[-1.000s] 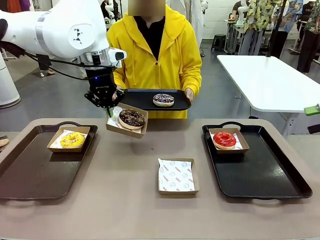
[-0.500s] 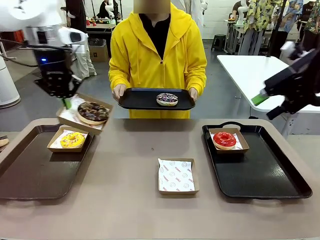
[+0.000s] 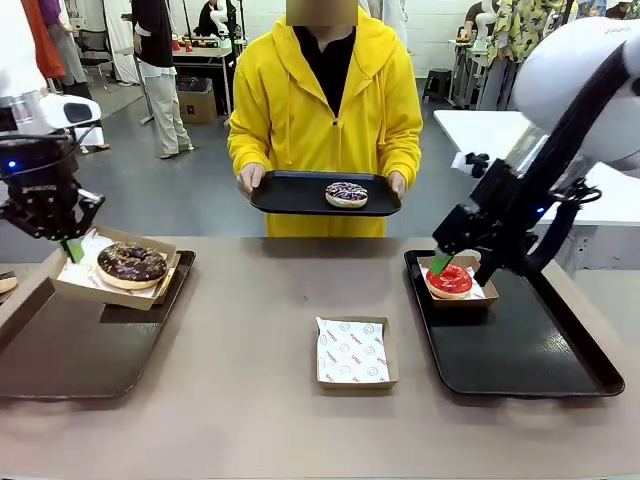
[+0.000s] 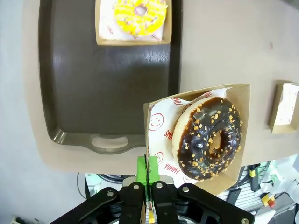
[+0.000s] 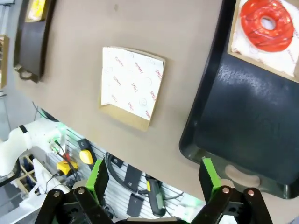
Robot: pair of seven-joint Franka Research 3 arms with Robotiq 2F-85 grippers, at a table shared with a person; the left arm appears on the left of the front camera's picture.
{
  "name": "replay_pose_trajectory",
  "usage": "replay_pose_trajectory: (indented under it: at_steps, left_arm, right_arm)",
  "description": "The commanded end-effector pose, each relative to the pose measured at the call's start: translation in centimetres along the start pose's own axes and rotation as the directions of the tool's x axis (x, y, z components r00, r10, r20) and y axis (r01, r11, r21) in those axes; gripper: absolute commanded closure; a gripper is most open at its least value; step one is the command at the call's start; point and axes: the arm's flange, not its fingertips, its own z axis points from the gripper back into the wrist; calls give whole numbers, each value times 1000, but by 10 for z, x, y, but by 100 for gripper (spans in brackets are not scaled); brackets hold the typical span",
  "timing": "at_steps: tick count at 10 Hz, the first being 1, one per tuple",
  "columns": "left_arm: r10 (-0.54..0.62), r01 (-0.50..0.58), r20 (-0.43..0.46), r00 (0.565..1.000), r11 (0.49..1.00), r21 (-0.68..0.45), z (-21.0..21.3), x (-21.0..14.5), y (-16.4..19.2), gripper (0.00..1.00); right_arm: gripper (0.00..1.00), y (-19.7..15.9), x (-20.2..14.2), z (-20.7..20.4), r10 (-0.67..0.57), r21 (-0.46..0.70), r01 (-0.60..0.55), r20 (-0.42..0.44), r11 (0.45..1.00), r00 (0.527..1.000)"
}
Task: Individually package the donuts and arrange them on the tray.
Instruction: Place the picked Paper togo box on the Handle tray while simultaneously picking up another Paper togo box from the table with the other hand.
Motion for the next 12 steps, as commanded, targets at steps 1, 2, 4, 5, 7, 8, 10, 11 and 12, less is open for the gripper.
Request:
replay_pose_trajectory:
  at_steps: [1, 2, 4, 5, 7, 8, 10, 11, 12]
  left_arm:
    - [-6, 6, 13, 1000, 1000, -14, -6, -5, 16, 99]
    - [-7, 7, 16, 1000, 1000, -13, -7, -4, 18, 99]
    - [10, -10, -7, 1000, 1000, -1, -4, -3, 7, 99]
    - [10, -10, -7, 1000, 1000, -1, -4, -3, 7, 99]
    - [10, -10, -7, 1000, 1000, -1, -4, -3, 7, 99]
    - [10, -10, -7, 1000, 1000, -1, -4, -3, 7, 99]
    - [6, -6, -10, 1000, 1000, 4, -6, -4, 9, 99]
    - [-22, 22, -6, 1000, 1000, 15, -12, -1, 19, 99]
    - [-12, 12, 0, 1000, 1000, 23, -14, 2, 32, 99]
  right_arm:
    - [0, 6, 1, -4, -17, -9, 17, 5, 1000, 1000]
    - [0, 0, 0, 0, 0, 0, 0, 0, 1000, 1000]
    - [0, 0, 0, 0, 0, 0, 0, 0, 1000, 1000]
    - [0, 0, 0, 0, 0, 0, 0, 0, 1000, 1000]
    - [0, 0, 0, 0, 0, 0, 0, 0, 1000, 1000]
    - [0, 0, 0, 0, 0, 0, 0, 0, 1000, 1000]
    - [0, 5, 4, -10, -8, -23, 8, 3, 1000, 1000]
    - [0, 17, 9, -22, 11, -64, -13, -20, 998, 1000]
    - [0, 34, 15, -37, 29, -110, -32, -35, 993, 999]
